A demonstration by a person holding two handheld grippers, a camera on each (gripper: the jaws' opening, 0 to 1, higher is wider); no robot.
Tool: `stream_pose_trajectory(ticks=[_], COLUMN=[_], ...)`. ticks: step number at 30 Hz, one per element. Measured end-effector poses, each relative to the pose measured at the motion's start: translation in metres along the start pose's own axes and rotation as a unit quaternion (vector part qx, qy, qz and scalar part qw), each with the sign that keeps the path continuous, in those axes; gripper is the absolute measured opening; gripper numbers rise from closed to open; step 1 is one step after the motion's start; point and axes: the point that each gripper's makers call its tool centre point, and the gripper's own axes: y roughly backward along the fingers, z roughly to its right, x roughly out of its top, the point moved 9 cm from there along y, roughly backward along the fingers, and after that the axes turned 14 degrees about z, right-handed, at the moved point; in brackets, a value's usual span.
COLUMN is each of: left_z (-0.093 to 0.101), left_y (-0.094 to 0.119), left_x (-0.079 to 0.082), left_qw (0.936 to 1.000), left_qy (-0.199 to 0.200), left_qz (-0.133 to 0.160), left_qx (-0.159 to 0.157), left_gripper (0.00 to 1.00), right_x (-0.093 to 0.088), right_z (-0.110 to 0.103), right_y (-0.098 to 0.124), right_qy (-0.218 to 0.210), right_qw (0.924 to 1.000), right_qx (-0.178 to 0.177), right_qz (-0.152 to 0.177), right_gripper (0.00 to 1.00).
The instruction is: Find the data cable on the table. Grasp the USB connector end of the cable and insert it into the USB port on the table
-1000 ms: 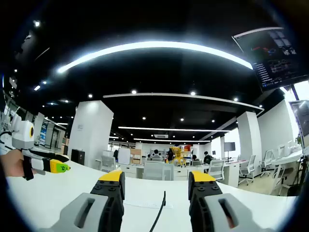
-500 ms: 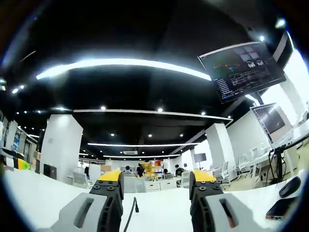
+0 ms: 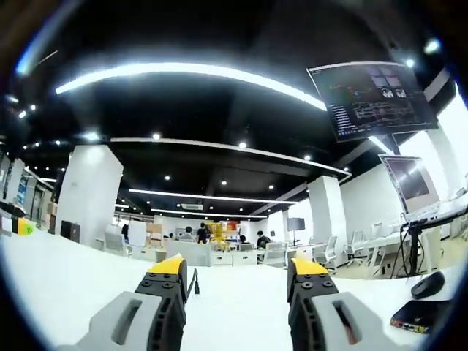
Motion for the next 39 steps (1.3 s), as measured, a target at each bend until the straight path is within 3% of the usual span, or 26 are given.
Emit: stream_pose_trajectory(ticks=[7,13,20,39], left_z=[0.004,0.006,0.003,0.012], left_y=[0.001,0.002,0.004,0.008], left_x=[0.001,0.001,0.003,-0.001], left_qw=[0.9996,0.9998,0.9999,0.9998], left_qy=[-0.026,-0.008,0.002,-0.002], left_qz=[0.0,0.0,0.009,-0.008], left_qx=[-0.01,-0.016,-0.007,-0.02], left_gripper=[0.57,0.58,0.58,0.58], right_x=[-0.007,-0.01,-0.014,-0.011], right_z=[-0.01,-0.018,-0.028,-0.026], right_y=[-0.003,-0.004,-0.004,0.001], right_qy=[0.004,-0.004,0.011,-0.002], right_qw=[0.9995,0.9987,0.9969,0.9975], right_qx=[0.026,0.044,0.07,0.064], right_qz=[-0.017,-0.024,-0.036,-0.029], right_gripper=[0.56,0.58,0.67,0.66])
